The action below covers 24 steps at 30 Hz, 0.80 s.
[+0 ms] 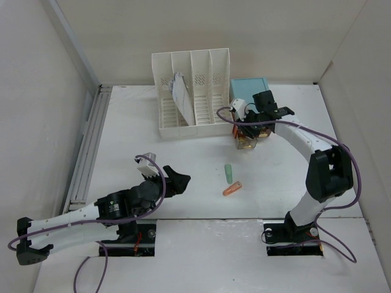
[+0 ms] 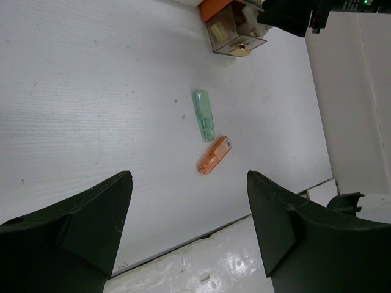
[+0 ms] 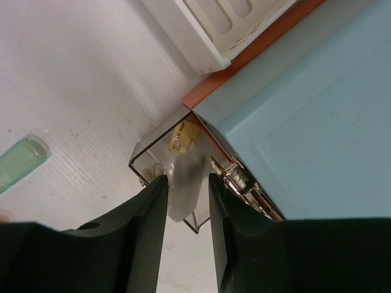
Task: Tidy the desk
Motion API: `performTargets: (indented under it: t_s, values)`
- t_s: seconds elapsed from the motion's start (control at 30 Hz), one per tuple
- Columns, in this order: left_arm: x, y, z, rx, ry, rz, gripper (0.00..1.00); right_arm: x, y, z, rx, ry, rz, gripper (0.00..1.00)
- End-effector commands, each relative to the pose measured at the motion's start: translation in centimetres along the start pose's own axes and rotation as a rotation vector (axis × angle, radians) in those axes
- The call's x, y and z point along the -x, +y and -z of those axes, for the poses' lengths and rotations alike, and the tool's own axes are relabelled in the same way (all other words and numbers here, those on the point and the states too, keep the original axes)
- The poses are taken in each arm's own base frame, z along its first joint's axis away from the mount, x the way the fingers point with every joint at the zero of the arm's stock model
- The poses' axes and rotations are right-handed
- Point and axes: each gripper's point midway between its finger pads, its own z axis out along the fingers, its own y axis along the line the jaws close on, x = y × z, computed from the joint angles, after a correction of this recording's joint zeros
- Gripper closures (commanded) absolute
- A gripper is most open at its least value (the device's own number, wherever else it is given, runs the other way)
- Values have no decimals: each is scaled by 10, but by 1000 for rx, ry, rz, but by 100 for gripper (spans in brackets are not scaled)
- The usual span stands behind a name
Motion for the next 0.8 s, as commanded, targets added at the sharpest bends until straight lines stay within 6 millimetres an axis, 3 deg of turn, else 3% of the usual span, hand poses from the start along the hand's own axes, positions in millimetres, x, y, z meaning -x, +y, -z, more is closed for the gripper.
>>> performTargets:
  t_s: [0.0,0.13,0.23,0.27,0.3,0.47,0.5,0.63,0.77]
  values:
    - [13,-17,5,-43,-20,26,27,10,-14,10,-63,-48,29,61]
    - [12,-15,5,-36,-17,21,27,19,-10,17,-47,-88,26,64]
    - [15,-18,7,-43,-20,26,27,22,1,20,0,-107,24,84]
    - [15,-18,7,-43,-20,26,27,21,7,20,30,-106,19,98]
    - [15,-18,7,-43,-20,26,27,23,11,23,47,-119,29,100]
    - [15,-18,7,-43,-20,26,27,16,58,24,312,-138,120,100]
    - [15,-18,7,-43,-20,26,27,2,71,25,380,-84,110,100]
    - [14,-20,7,-54,-16,23,27,-32,77,6,442,41,129,100]
    - [13,-22,4,-53,-16,22,27,-38,52,-7,292,92,62,100]
